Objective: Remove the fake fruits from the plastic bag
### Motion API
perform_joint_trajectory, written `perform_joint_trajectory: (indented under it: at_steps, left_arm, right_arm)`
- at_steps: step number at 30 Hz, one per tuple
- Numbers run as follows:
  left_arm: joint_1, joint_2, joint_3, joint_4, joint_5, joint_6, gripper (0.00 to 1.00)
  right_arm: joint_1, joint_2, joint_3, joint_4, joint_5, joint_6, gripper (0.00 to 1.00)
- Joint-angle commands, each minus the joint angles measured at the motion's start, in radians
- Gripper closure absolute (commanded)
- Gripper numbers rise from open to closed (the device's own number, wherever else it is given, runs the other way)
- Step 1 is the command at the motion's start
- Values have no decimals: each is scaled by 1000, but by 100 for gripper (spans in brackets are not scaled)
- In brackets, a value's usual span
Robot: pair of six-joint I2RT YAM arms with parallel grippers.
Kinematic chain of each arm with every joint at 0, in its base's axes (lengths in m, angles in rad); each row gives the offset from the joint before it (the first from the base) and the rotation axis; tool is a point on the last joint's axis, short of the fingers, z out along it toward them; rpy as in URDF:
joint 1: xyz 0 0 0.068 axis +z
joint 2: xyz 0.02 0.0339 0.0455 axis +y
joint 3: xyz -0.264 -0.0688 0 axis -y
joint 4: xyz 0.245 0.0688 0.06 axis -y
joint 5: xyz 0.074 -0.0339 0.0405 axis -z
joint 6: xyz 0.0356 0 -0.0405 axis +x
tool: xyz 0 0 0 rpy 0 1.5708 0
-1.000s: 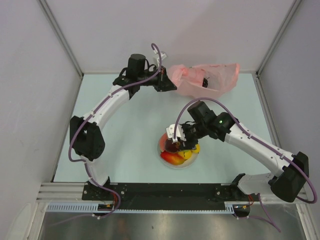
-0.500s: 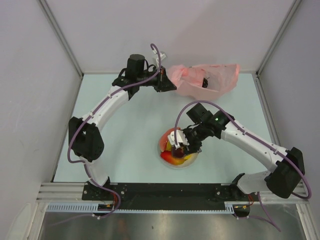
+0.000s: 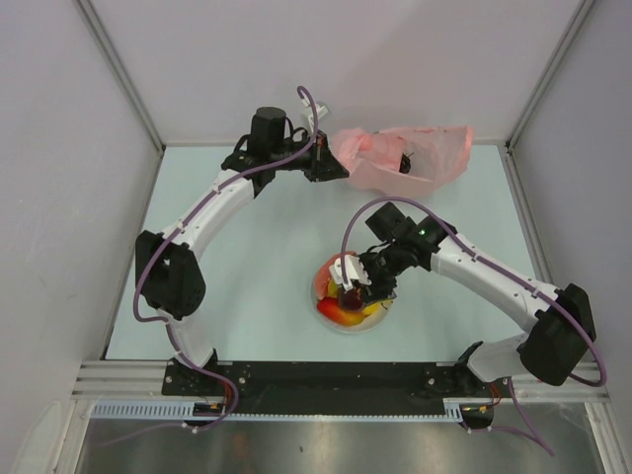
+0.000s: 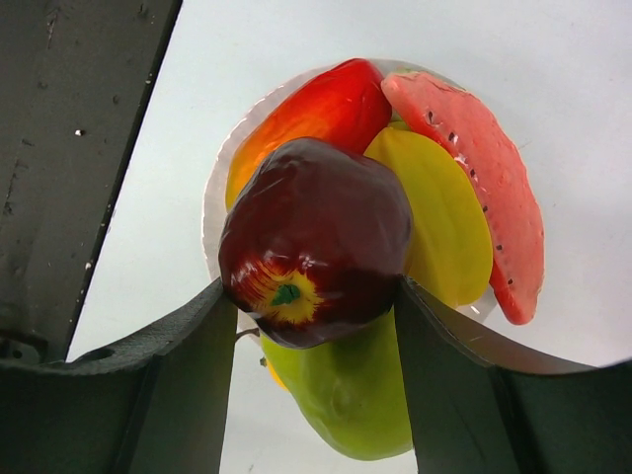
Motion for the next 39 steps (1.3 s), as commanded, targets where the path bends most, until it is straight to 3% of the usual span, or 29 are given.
perform_joint_trajectory:
  at_steps: [1,7,8,9,39]
  left_arm:
    - [7,-26,22,39,31,-12,100]
    - [5,-21,24,42,41,-17,100]
    - [7,-21,24,40,41,-18,100]
    - [7,-21,24,43,42,-18,100]
    - [7,14,60,66,67,-58,100]
  right_arm:
    - [-2,10,20,25,-16,-17,39]
    - [-2,15,20,33,3,-19,24]
    - [-2,13,20,33,6,-19,19]
    - [-2,10,20,36,9,-19,1]
    - [-30,-39,20,-38,78,-69,0]
